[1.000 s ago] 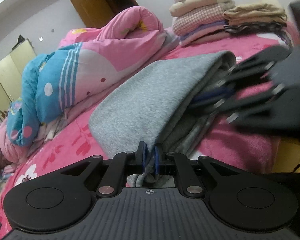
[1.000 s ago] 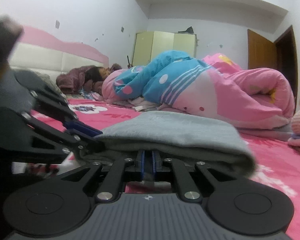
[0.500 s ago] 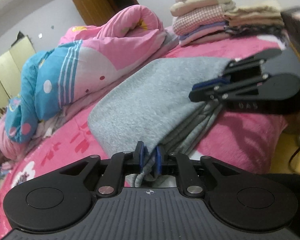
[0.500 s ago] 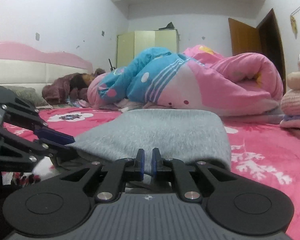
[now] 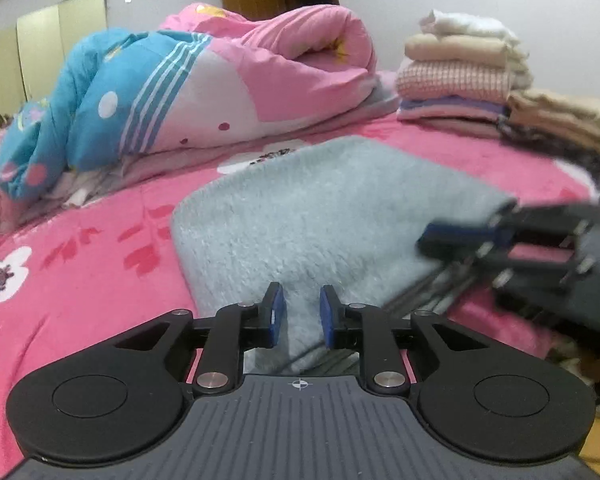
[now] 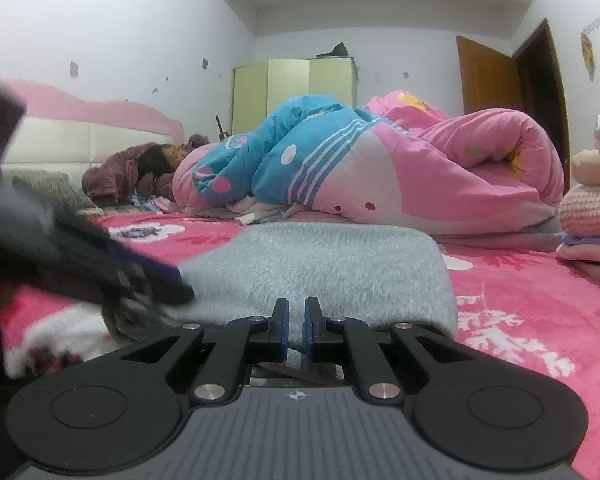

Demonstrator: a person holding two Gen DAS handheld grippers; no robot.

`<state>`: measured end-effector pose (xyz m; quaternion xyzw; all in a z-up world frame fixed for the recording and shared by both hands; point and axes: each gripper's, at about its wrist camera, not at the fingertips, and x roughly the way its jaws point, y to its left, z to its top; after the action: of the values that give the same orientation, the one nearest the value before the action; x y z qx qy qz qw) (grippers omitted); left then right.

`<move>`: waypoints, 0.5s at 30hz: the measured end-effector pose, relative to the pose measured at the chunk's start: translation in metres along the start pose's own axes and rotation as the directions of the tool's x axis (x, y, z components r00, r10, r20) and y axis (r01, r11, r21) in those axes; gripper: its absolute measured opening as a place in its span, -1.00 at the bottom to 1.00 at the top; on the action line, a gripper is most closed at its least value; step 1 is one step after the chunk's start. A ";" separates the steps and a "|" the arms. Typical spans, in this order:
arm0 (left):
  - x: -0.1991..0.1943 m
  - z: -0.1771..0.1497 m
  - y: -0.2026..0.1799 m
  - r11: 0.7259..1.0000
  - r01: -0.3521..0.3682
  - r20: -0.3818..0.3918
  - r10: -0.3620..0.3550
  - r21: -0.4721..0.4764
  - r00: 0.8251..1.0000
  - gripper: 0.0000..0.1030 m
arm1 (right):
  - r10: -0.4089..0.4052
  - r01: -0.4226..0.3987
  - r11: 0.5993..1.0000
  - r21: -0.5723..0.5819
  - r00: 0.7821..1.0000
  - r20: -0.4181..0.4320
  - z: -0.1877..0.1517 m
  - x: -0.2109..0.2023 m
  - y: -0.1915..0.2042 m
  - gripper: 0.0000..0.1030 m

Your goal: Fold clothes

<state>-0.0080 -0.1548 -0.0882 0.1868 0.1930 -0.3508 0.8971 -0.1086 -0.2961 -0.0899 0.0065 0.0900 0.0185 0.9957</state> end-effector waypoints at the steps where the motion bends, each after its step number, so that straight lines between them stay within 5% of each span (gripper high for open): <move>1: -0.002 -0.001 -0.003 1.000 -0.004 0.007 0.004 0.020 1.000 -0.61 | -0.006 0.006 1.000 0.009 1.000 0.021 0.005 -0.006 -0.002 -0.82; 5: -0.004 -0.005 -0.005 1.000 -0.005 0.016 0.005 0.024 1.000 -0.60 | -0.071 0.067 0.996 0.052 0.994 0.086 0.018 -0.019 -0.017 -0.82; 9: -0.004 -0.003 -0.001 1.000 0.006 0.011 -0.006 -0.007 1.000 -0.59 | -0.109 0.110 0.989 0.098 0.994 -0.016 -0.002 -0.007 -0.033 -0.82; 15: -0.003 -0.002 0.003 0.999 0.014 0.006 -0.014 -0.040 1.000 -0.57 | -0.125 0.126 0.989 0.071 0.992 -0.018 0.007 -0.018 -0.027 -0.81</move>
<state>-0.0084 -0.1498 -0.0881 0.1665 0.1987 -0.3535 0.8988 -0.1245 -0.3239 -0.0804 0.0364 0.0974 -0.0474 0.9935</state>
